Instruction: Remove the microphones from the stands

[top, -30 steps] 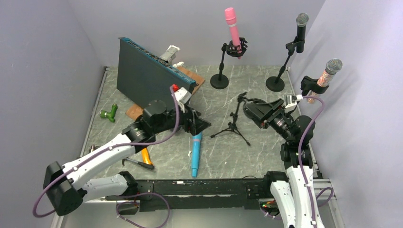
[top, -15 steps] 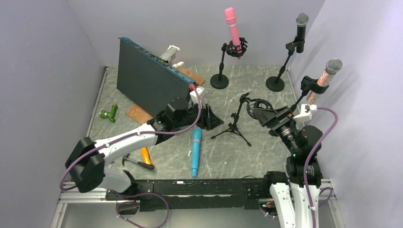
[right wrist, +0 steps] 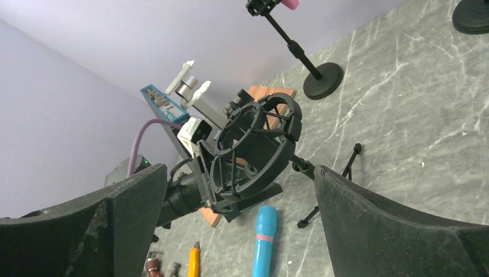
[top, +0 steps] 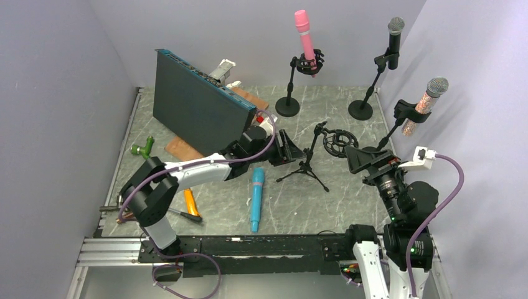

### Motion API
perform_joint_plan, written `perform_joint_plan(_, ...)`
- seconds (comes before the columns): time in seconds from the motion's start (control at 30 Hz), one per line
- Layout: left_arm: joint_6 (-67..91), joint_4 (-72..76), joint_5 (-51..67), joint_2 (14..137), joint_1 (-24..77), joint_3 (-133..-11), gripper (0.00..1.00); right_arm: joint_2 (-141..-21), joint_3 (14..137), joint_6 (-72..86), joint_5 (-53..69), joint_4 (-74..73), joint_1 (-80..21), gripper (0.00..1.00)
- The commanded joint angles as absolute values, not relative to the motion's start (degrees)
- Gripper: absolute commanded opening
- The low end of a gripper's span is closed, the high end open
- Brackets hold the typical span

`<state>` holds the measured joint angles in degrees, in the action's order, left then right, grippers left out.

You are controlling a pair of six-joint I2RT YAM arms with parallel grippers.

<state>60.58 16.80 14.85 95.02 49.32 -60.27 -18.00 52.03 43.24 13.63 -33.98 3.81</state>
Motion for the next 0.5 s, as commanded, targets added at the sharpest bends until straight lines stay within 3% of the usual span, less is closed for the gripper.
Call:
perform_joint_plan(0.0, 75.2, 32.2, 16.9, 98.5, 49.0, -59.1, 0.65, -17.0, 54.0, 40.6, 11.7, -35.8, 3.8, 1.00)
perform_joint_plan(0.47, 90.7, 50.7, 14.1, 109.1, 46.7, -56.6, 0.60, -14.6, 54.4, 39.0, 7.8, -37.3, 3.7, 1.00)
